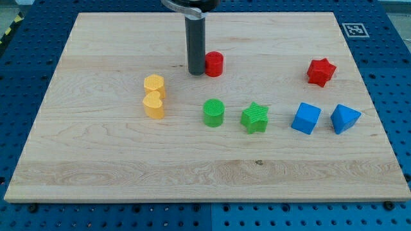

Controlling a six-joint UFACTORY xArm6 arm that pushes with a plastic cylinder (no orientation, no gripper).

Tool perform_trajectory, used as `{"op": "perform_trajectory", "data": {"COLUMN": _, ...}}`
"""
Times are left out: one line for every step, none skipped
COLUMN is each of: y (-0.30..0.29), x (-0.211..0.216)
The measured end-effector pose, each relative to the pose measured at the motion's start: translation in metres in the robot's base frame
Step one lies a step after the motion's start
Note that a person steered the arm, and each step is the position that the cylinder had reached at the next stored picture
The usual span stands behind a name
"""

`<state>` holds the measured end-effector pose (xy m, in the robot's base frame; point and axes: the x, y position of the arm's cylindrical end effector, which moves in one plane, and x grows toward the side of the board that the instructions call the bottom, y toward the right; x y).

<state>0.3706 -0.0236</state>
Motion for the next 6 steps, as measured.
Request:
{"op": "perform_trajectory", "data": {"y": 0.008, "x": 0.000}}
{"op": "perform_trajectory", "data": {"y": 0.012, "x": -0.001}}
{"op": "perform_trajectory", "data": {"y": 0.021, "x": -0.005}}
{"op": "perform_trajectory", "data": {"y": 0.023, "x": -0.022}}
{"op": "perform_trajectory", "data": {"y": 0.027, "x": -0.027}}
{"op": "perform_trajectory", "data": {"y": 0.042, "x": -0.020}}
